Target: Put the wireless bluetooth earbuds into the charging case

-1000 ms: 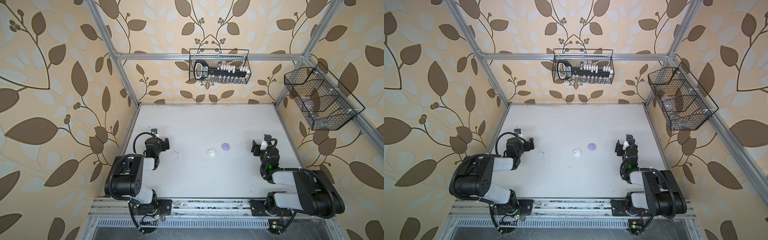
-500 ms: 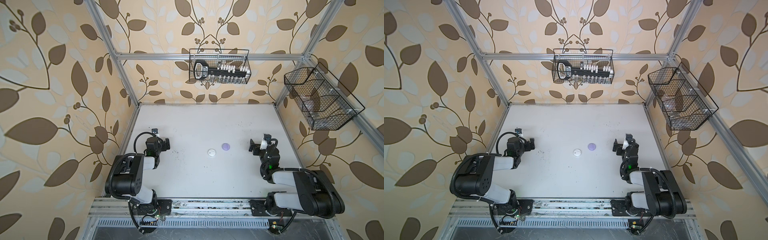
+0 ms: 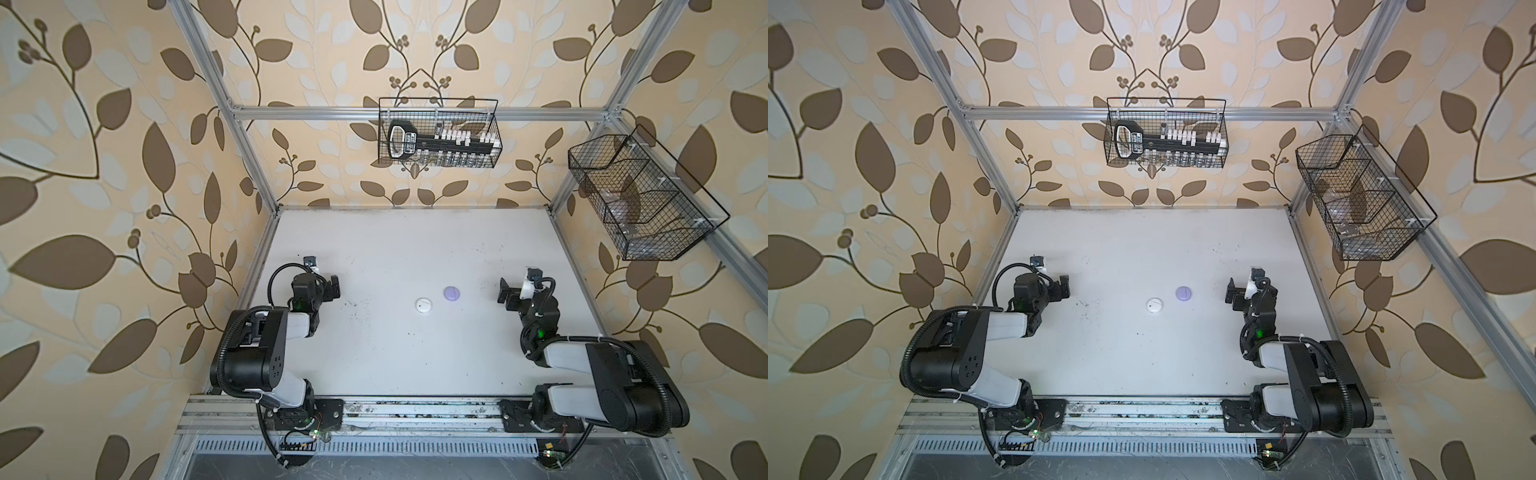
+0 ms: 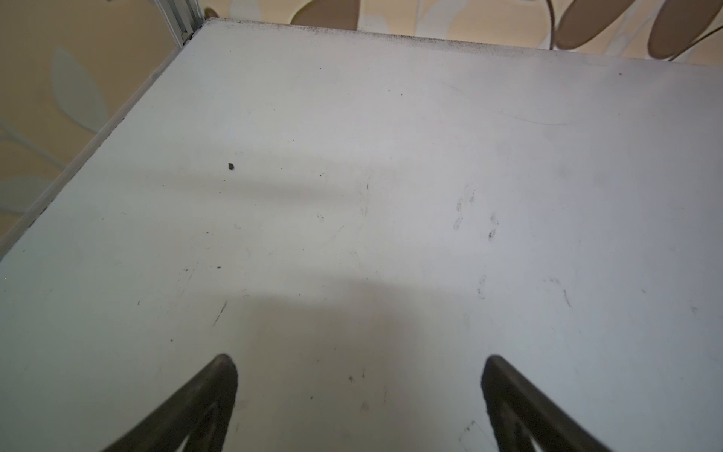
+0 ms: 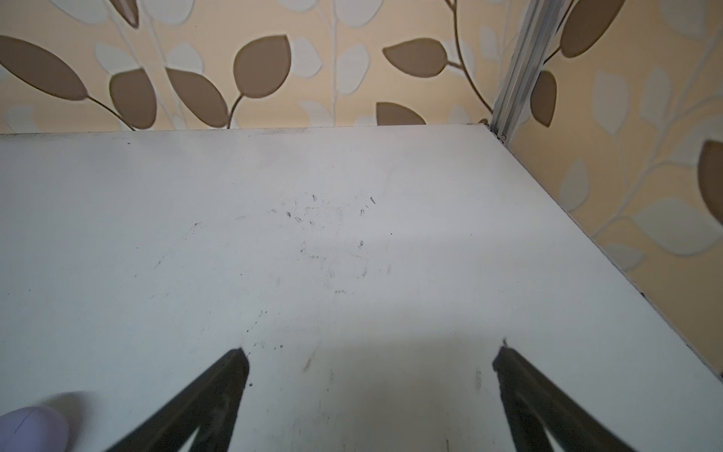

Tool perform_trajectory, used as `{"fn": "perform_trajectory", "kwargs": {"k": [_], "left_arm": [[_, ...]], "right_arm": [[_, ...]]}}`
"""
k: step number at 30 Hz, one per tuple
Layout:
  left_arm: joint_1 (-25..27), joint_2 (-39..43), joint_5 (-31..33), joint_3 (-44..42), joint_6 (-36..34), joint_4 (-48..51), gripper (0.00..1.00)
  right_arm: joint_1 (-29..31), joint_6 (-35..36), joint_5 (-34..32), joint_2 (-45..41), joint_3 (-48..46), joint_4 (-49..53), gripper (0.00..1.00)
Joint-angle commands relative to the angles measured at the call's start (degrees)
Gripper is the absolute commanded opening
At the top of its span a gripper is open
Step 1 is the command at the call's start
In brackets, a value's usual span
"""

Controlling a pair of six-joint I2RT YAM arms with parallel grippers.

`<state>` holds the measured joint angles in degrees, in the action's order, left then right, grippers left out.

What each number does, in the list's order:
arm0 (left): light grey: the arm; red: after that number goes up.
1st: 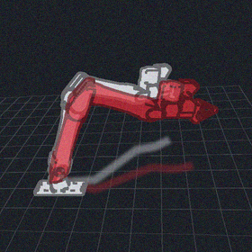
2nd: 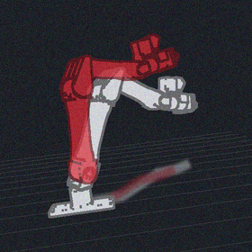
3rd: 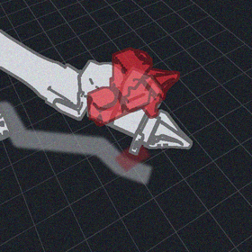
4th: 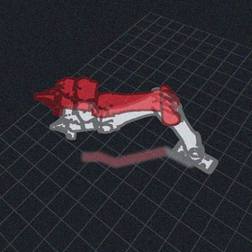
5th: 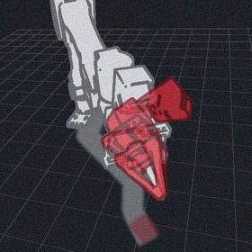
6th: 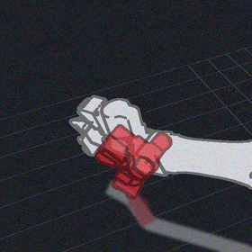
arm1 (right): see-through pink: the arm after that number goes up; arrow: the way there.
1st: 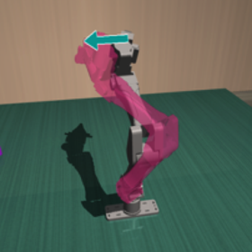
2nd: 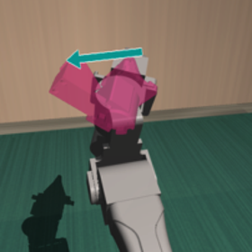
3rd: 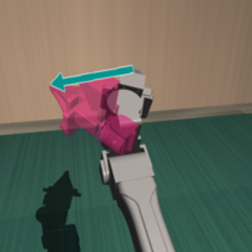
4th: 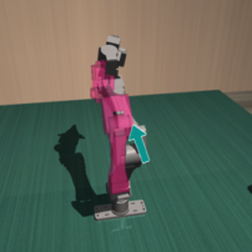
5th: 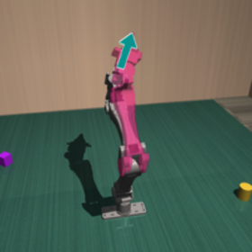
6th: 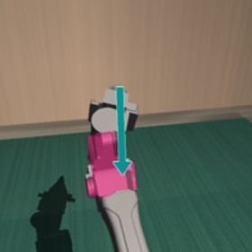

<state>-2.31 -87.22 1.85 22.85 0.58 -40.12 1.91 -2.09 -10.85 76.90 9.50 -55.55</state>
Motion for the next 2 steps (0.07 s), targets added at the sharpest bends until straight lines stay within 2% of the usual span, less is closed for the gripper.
{"fn": "perform_trajectory", "kwargs": {"k": [1, 2], "left_arm": [[-0.3, 1.3, -0.9, -0.1, -0.1, -1.3, 0.99], [-0.2, 1.3, -0.9, -0.2, -0.1, -1.5, 0.99]], "right_arm": [[0.4, 1.0, 0.6, 0.0, 0.8, -2.1, 1.00], [0.4, 1.0, 0.4, -0.1, 0.8, -2.2, 1.00]]}}
